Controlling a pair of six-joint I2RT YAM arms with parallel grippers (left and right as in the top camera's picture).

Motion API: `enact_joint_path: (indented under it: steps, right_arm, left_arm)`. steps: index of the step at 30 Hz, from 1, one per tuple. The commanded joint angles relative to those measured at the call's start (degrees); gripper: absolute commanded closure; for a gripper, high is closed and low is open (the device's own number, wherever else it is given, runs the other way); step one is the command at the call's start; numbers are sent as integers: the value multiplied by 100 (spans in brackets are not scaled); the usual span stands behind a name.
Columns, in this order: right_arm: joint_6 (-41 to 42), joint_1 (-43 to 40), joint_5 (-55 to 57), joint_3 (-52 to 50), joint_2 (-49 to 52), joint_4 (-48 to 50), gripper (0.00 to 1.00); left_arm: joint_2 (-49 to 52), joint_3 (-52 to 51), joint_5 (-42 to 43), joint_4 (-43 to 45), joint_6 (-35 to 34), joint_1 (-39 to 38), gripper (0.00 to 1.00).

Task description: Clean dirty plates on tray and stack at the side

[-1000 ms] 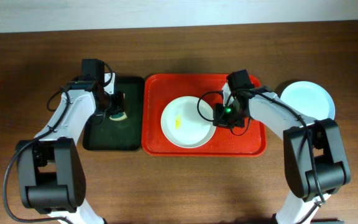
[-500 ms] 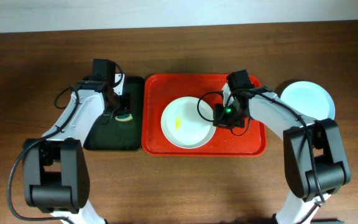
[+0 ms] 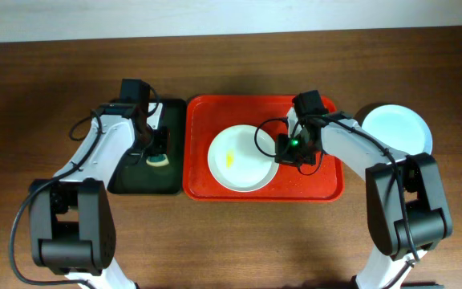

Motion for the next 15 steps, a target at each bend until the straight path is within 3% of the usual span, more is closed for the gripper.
enact_joint_path:
  steps: [1,9,15]
  right_arm:
    - [-4,15,26,-63,13,-44,96]
    - [98,15,-527,-63,13,116,96]
    - [98,17,-525,-63,13,111,96]
  left_arm:
    - [7,625,2,-584,85,-22,100]
    - [7,1425,15,-1104,24,-37,100]
    - [9,1425,761,-1185,22,-479,100]
